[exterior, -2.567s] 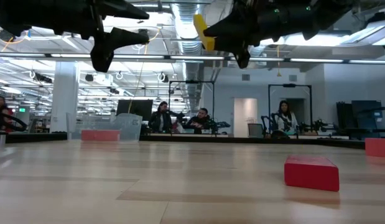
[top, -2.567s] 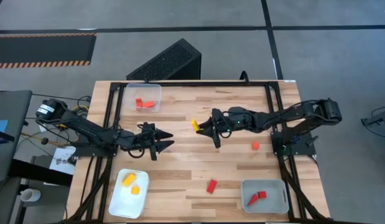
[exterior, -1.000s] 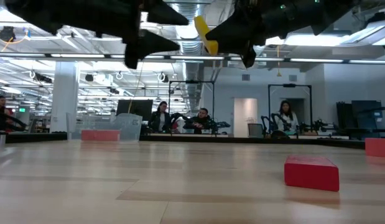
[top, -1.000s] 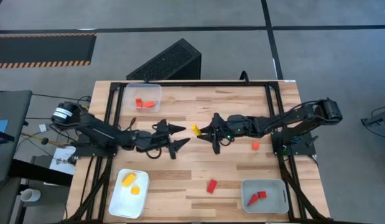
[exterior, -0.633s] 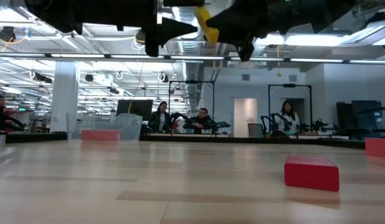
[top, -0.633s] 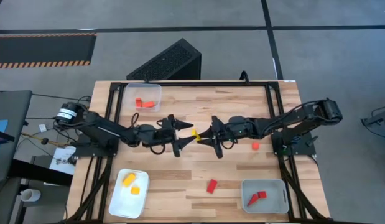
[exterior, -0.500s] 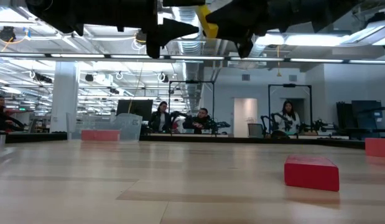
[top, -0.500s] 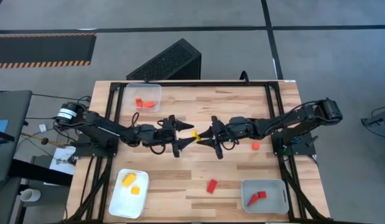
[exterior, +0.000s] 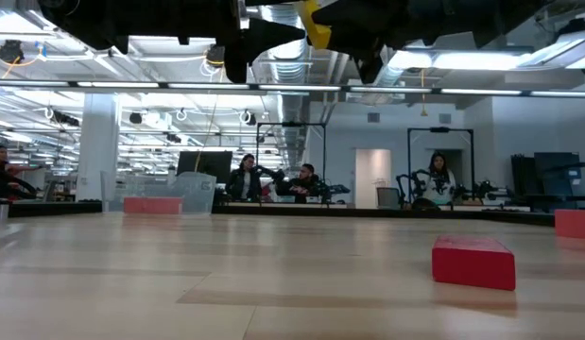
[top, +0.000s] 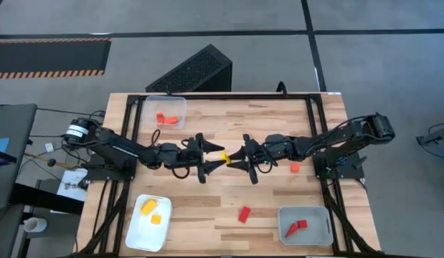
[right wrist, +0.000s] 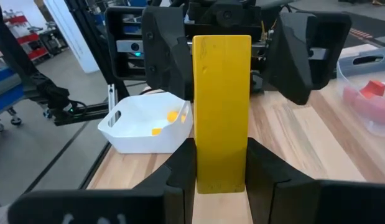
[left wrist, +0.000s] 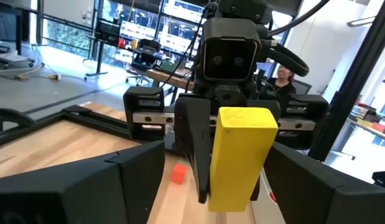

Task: Sort & place blocks by color
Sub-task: Put the yellow block into the white bin

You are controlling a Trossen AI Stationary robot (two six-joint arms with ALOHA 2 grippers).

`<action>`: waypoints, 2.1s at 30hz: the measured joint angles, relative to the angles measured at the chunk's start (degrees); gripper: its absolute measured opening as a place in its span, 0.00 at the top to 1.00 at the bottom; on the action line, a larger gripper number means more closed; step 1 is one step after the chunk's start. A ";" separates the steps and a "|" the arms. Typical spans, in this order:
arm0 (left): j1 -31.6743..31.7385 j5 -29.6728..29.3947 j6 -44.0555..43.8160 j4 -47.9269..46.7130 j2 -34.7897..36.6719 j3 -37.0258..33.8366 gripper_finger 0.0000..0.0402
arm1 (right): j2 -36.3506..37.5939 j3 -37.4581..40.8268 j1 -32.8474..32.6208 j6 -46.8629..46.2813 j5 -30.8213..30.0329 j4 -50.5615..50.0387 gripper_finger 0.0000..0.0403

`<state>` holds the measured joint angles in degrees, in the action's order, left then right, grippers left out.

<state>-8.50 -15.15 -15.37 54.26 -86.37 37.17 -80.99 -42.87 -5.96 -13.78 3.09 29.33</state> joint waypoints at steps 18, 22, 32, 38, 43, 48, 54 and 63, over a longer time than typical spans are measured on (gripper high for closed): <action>-0.02 -0.45 -2.49 0.33 0.00 0.00 0.46 | 0.00 0.02 0.51 7.24 -0.22 0.91 0.73; -0.02 -2.43 -1.81 -0.82 0.04 0.00 0.39 | -0.02 0.09 0.55 7.56 -0.33 0.34 0.73; 0.00 -3.35 -1.26 -1.45 -0.02 -0.11 0.23 | 0.00 0.00 -0.43 6.32 -2.03 -2.11 0.73; -0.52 -3.26 1.20 -0.85 -0.01 -0.11 0.21 | 0.00 0.00 -1.01 6.29 -2.11 -1.39 0.73; -2.11 -5.77 6.28 -0.11 -0.01 -0.09 0.19 | 0.00 0.00 -1.05 6.29 -1.39 -1.21 0.73; -3.10 -7.76 7.18 -0.22 0.00 -0.07 0.17 | 0.00 0.02 -1.07 6.34 -0.73 -0.78 0.73; -3.08 -1.36 4.90 5.48 0.00 -0.07 0.16 | 0.00 0.02 -2.11 7.83 0.56 1.46 0.73; -4.03 3.31 4.12 9.45 0.02 -0.04 0.15 | 0.02 -0.02 -3.55 8.83 0.62 6.92 0.73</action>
<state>-12.52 -11.84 -11.25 63.71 -86.35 37.12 -80.97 -42.89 -9.51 -4.95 3.72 36.25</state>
